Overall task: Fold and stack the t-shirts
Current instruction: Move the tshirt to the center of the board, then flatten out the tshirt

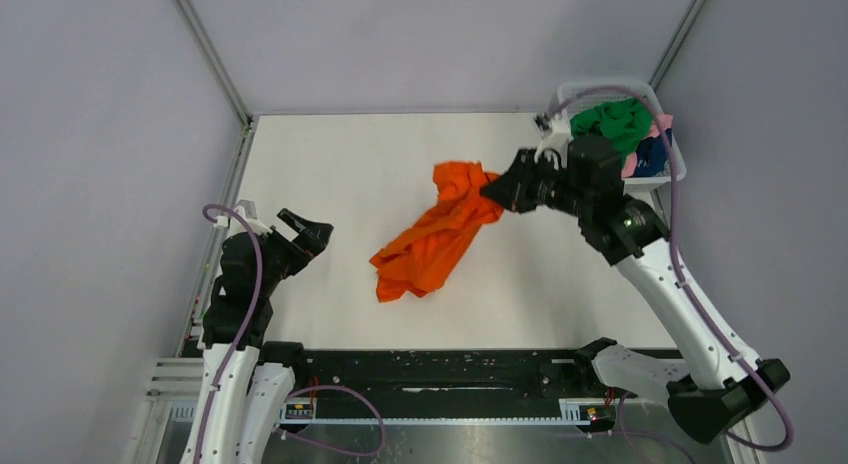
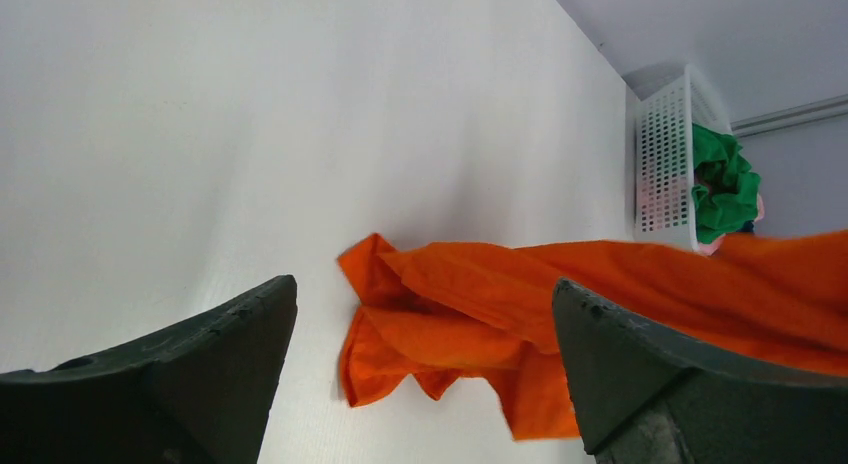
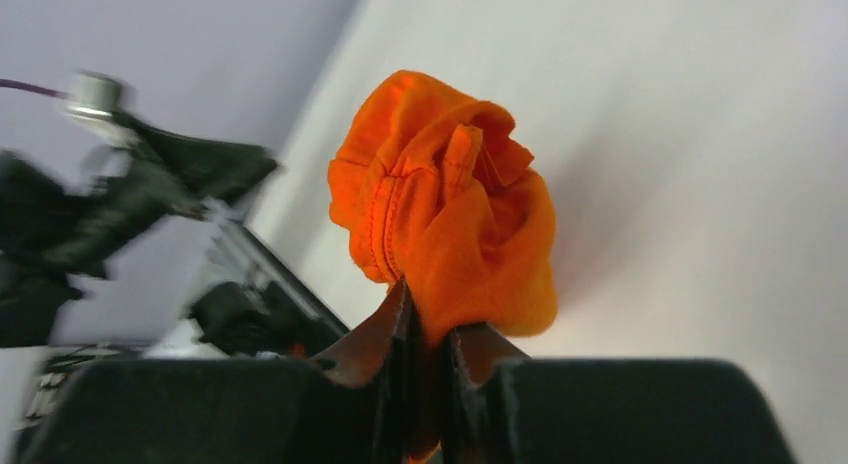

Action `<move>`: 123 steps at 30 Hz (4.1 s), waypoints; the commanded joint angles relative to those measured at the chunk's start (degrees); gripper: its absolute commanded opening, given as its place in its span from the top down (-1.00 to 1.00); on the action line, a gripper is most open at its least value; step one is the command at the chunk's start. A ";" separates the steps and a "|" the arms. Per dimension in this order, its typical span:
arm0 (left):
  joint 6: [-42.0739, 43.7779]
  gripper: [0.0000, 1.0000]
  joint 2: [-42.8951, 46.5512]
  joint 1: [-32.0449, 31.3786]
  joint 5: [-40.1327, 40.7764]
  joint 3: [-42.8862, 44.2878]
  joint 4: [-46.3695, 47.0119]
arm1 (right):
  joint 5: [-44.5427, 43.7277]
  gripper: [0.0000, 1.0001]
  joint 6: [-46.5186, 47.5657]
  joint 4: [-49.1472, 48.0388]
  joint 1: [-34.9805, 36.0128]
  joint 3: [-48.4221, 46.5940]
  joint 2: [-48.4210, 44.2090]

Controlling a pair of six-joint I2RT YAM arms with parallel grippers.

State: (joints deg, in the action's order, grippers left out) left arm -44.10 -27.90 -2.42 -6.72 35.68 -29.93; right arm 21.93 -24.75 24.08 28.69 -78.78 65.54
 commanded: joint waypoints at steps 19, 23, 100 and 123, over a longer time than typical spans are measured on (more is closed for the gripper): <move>-0.68 -0.98 -35.72 -10.62 -2.68 2.42 16.70 | -29.44 -0.99 -1.06 3.74 -16.41 31.38 -8.73; 1.37 -0.98 -46.80 -14.54 -0.19 8.43 16.09 | -25.97 -0.99 4.95 0.04 -11.43 30.98 -6.94; 9.55 1.00 -8.96 -40.10 27.85 18.13 9.02 | -14.60 1.00 10.65 -16.63 -1.35 22.21 -30.81; 19.41 1.00 -8.93 -39.95 3.15 54.85 10.33 | -2.47 1.00 5.66 -4.79 -1.35 -21.20 -24.87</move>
State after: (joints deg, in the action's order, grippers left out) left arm -26.28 -33.21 -42.35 -1.48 87.96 -20.93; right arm 20.23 -19.11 18.76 27.00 -98.59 38.41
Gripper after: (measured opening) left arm 0.047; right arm 0.075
